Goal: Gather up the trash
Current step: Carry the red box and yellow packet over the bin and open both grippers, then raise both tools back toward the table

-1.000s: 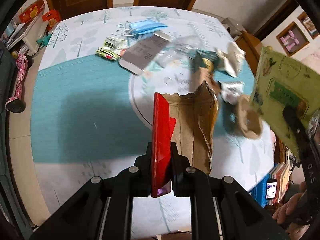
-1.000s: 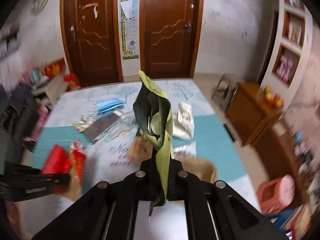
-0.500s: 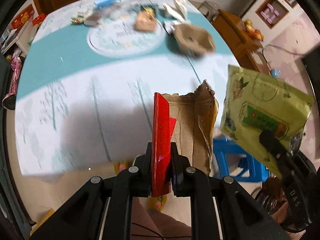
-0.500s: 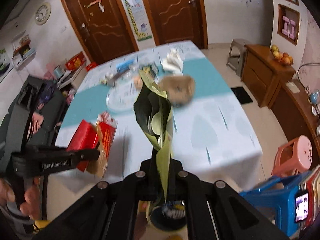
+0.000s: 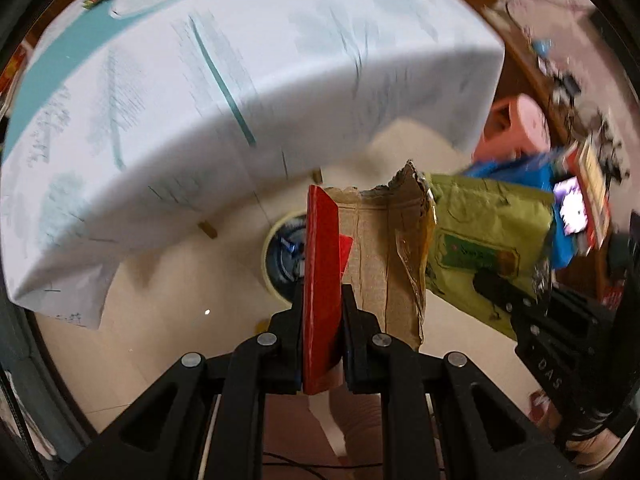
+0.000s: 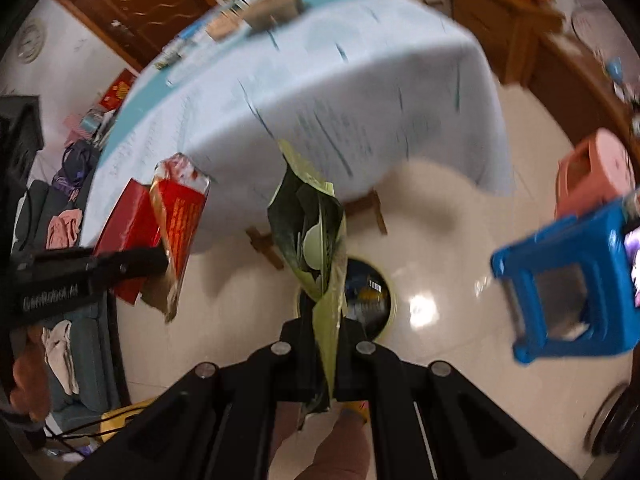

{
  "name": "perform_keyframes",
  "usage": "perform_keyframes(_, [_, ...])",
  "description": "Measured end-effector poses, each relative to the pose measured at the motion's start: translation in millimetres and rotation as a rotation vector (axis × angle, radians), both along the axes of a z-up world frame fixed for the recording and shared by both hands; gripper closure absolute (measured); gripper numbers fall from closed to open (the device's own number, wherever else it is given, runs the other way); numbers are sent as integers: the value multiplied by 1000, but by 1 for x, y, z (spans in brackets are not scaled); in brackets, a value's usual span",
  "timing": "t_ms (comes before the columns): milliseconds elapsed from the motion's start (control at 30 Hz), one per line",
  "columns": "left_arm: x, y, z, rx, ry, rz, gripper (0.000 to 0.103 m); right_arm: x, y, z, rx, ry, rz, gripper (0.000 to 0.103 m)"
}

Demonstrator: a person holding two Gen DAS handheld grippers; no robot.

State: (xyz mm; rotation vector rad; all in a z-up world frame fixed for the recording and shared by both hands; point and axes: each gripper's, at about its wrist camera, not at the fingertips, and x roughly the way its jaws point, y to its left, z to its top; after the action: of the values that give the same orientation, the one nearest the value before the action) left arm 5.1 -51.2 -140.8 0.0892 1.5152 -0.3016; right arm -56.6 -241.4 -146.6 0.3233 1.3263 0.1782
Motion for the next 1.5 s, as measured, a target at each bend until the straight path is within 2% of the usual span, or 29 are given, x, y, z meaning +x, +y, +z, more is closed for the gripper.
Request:
perform_keyframes(133, [-11,-9,-53,35,36,-55,90,-10,4,-42,2,54,-36,99])
perform_keyframes(267, [-16,-17,-113,67,66,-97,90,-13,9,-100,-10,106,-67,99])
perform_keyframes(367, [-15,-23,-163,96,67,-126,88,-15,14,-149,-26,146,-75,99])
perform_keyframes(533, [-5,-28,-221,131,55,-156,84,-13,24,-219,-54,202,-83,98])
perform_keyframes(600, [-1,-32,-238,142,41,-170,77,-13,27,-240,-52,218,-82,95])
perform_keyframes(700, [3,-29,-252,150,23,-171,60,-9,29,-263,-45,225,-80,95])
perform_keyframes(733, [3,-28,-257,154,20,-168,54,-8,30,-269,-40,226,-76,87])
perform_keyframes(767, [3,-25,-259,157,19,-165,48,-6,30,-274,-41,227,-73,81])
perform_keyframes(833, [4,-22,-264,164,17,-149,39,-2,31,-279,-33,218,-69,54])
perform_keyframes(867, [5,-18,-264,165,14,-131,31,0,33,-281,-36,215,-61,49])
perform_keyframes(900, [6,-17,-265,165,15,-122,27,2,33,-283,-46,206,-49,44])
perform_keyframes(933, [8,-13,-264,163,18,-108,22,3,34,-282,-51,194,-39,43])
perform_keyframes(1000, [9,-9,-263,160,19,-89,21,4,38,-280,-51,169,-27,42])
perform_keyframes(1067, [7,-3,-253,160,11,-71,15,4,39,-274,-69,148,-24,40])
perform_keyframes(1167, [6,3,-238,148,-3,-42,14,6,42,-266,-92,136,-17,38])
perform_keyframes(1333, [-2,10,-194,132,-18,-7,14,1,36,-233,-110,131,-26,38])
perform_keyframes(1500, [-14,10,-133,116,-37,-13,11,-6,25,-177,-108,114,-60,38])
